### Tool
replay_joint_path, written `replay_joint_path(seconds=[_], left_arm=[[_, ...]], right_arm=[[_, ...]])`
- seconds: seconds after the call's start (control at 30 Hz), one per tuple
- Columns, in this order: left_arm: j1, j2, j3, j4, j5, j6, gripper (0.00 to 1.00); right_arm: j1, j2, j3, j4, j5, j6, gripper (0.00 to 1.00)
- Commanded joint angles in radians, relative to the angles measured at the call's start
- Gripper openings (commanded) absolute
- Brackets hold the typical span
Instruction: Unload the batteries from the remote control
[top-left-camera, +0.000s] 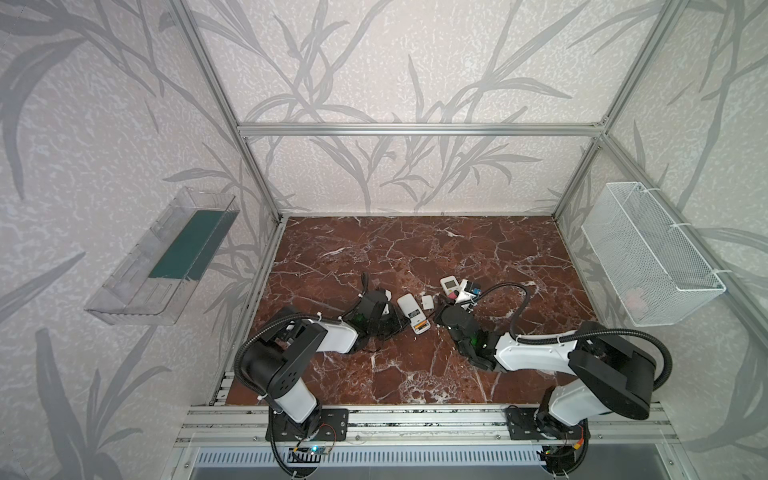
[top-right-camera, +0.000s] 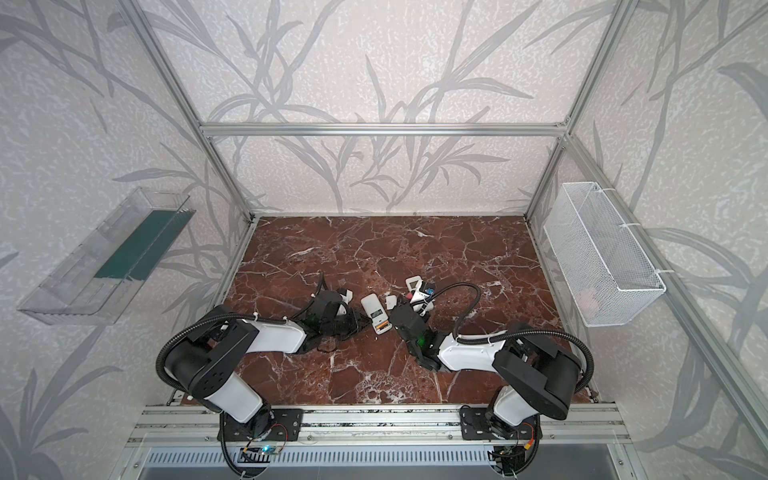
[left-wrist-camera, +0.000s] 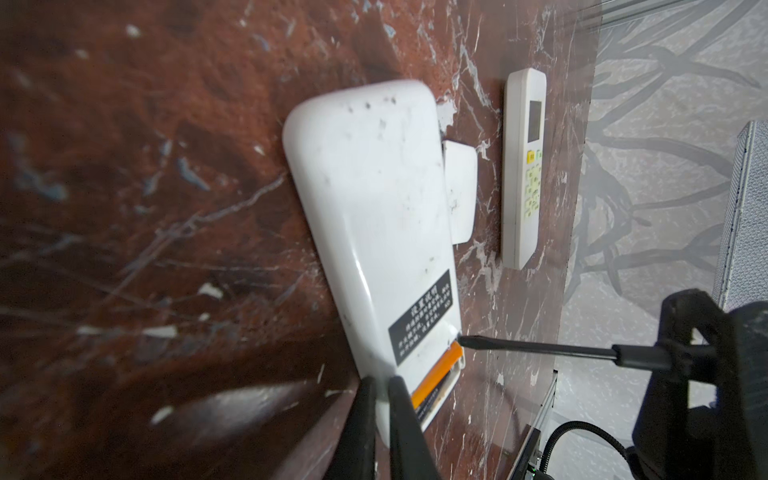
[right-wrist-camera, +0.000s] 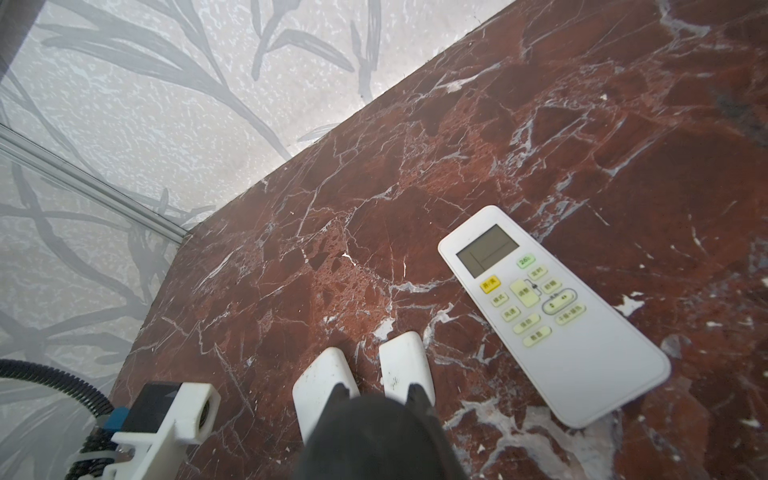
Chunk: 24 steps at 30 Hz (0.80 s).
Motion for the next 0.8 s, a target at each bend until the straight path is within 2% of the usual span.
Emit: replay_joint_path(seconds=[0.0,0.4,0.77], left_arm=[[-0.021,0.070,-0.015,-0.175,-0.046,0.011,0.09],[-0.022,0.063,-0.013,-0.176,-0.047,0.017,0.09],[-0.021,0.052,-0.006,-0.186,-0.055,0.031,0.09]], right_arm=[[0.005,-0.042,-0.004,0.047,-0.023,-0.008,0.00],[-0.005,-0.078,-0.013,0.026,-0.030,-0.015,0.00],[-0.030,-0.153,0.005,-0.009,-0.057,-0.115,0.00]])
